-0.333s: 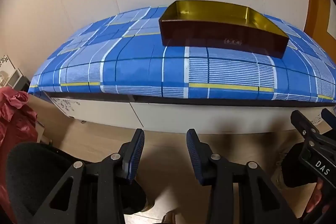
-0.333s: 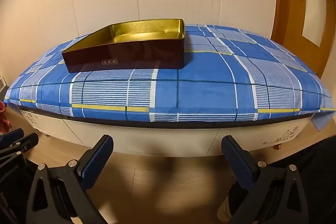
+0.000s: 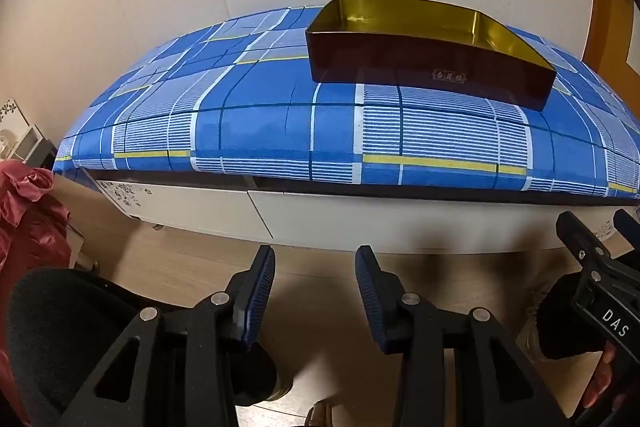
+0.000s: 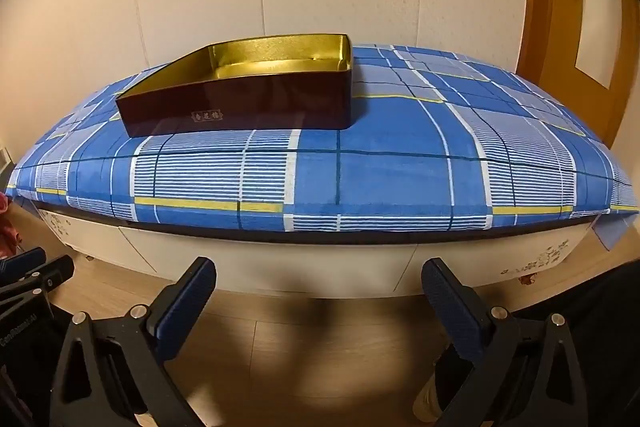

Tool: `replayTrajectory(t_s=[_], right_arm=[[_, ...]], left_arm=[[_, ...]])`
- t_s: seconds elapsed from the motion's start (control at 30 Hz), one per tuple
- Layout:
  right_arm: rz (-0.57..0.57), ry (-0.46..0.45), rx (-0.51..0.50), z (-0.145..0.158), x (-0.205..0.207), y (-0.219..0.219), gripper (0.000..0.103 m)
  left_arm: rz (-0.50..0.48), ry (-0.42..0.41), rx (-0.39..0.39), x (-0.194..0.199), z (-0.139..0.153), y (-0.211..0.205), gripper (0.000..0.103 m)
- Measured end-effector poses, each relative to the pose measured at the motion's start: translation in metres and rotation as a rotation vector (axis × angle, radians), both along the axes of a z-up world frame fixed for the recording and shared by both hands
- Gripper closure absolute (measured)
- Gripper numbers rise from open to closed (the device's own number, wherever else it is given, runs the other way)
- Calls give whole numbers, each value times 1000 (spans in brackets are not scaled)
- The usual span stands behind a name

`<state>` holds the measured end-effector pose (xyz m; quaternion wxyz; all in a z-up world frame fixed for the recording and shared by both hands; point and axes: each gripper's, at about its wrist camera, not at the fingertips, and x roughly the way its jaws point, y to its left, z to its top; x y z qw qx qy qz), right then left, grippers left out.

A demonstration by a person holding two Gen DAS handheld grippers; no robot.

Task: Organize soft objects

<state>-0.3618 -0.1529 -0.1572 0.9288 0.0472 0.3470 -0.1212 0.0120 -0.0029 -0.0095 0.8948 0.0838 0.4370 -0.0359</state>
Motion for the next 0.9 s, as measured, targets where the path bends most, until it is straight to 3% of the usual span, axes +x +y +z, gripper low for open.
replayTrajectory(t_s=[0.9], right_arm=[[19, 12, -3, -2, 7, 9, 0]], left_arm=[[-17, -18, 2, -2, 2, 1, 61]])
